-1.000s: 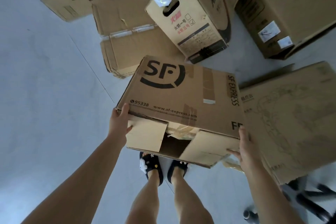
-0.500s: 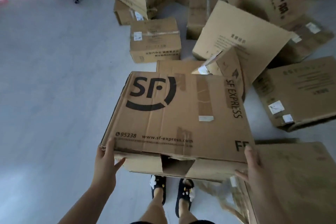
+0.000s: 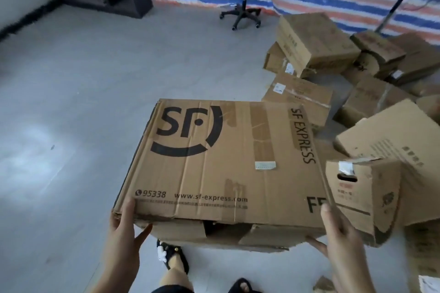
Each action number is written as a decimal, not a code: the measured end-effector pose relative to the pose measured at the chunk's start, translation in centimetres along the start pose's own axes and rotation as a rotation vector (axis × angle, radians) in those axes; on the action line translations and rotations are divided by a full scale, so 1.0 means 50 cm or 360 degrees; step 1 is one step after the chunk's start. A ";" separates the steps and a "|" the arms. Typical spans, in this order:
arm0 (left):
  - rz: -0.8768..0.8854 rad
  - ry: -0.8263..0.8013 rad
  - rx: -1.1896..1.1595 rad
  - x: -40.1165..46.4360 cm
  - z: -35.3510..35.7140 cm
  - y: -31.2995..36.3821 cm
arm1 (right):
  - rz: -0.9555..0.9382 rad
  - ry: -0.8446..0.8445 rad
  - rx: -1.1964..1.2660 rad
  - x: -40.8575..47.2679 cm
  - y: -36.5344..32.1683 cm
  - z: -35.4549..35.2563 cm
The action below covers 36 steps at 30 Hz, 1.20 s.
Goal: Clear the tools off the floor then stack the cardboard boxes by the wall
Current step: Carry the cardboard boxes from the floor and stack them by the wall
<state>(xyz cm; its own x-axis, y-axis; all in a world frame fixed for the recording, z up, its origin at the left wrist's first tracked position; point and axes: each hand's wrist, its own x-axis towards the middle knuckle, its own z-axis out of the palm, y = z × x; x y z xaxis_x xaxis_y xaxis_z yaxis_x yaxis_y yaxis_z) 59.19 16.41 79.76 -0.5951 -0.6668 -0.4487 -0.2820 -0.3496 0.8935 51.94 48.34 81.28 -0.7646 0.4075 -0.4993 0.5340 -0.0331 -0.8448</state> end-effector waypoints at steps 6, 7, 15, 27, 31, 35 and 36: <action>-0.0103 0.0375 -0.0266 0.106 -0.118 0.087 | -0.0152 -0.0303 -0.0279 -0.012 -0.063 0.254; -0.0103 0.0422 -0.0303 0.128 -0.141 0.106 | -0.0186 -0.0337 -0.0327 -0.018 -0.072 0.303; -0.0024 0.0786 -0.0483 0.306 -0.335 0.262 | -0.0219 -0.0752 -0.0456 -0.099 -0.124 0.699; -0.0062 0.1266 -0.0776 0.612 -0.429 0.420 | -0.0391 -0.1127 -0.0638 -0.043 -0.242 1.219; -0.0021 0.1352 -0.0833 0.745 -0.416 0.479 | -0.0538 -0.1220 -0.0715 0.005 -0.317 1.414; 0.0021 0.1443 -0.0917 0.861 -0.405 0.550 | -0.0596 -0.1380 -0.0796 0.015 -0.410 1.599; 0.0037 0.1468 -0.0939 0.887 -0.406 0.564 | -0.0612 -0.1436 -0.0809 0.013 -0.426 1.643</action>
<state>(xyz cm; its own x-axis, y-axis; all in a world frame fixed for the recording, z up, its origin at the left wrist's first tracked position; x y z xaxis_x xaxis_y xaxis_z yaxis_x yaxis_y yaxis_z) 40.14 -36.39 84.63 0.2663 -0.8276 -0.4941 0.2730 -0.4269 0.8621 10.45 -25.65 83.14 -0.7833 -0.5125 -0.3520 0.1321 0.4160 -0.8997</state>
